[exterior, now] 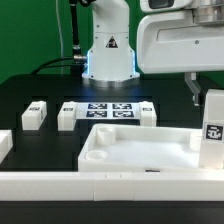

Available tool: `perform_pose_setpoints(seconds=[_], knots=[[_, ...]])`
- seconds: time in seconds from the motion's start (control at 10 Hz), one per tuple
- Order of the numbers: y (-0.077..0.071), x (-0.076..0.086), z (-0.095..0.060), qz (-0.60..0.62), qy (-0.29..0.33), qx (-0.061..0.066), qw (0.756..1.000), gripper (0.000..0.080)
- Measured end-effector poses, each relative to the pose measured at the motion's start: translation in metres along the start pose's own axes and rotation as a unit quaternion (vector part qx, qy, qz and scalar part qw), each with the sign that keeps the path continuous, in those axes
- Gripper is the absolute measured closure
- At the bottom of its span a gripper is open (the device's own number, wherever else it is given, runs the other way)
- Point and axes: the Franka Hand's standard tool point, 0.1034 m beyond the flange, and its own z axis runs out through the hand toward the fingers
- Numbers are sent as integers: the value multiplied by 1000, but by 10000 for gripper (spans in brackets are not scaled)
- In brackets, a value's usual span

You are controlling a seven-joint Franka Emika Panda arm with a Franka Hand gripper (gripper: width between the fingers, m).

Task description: Assemble desk

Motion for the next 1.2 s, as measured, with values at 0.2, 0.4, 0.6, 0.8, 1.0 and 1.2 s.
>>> perform_pose_setpoints(seconds=[0.2,0.4,0.6,0.8,1.0,1.2], knots=[[0,0,0,0,0,0,1000,432],[0,0,-2,-2,-4,0,1000,229],[2,3,-37,-15,-15,6,1000,162],[2,3,-45,-21,-12,8,1000,152],[2,3,-44,-21,-13,7,1000,151],[2,3,-43,-21,-14,7,1000,150]])
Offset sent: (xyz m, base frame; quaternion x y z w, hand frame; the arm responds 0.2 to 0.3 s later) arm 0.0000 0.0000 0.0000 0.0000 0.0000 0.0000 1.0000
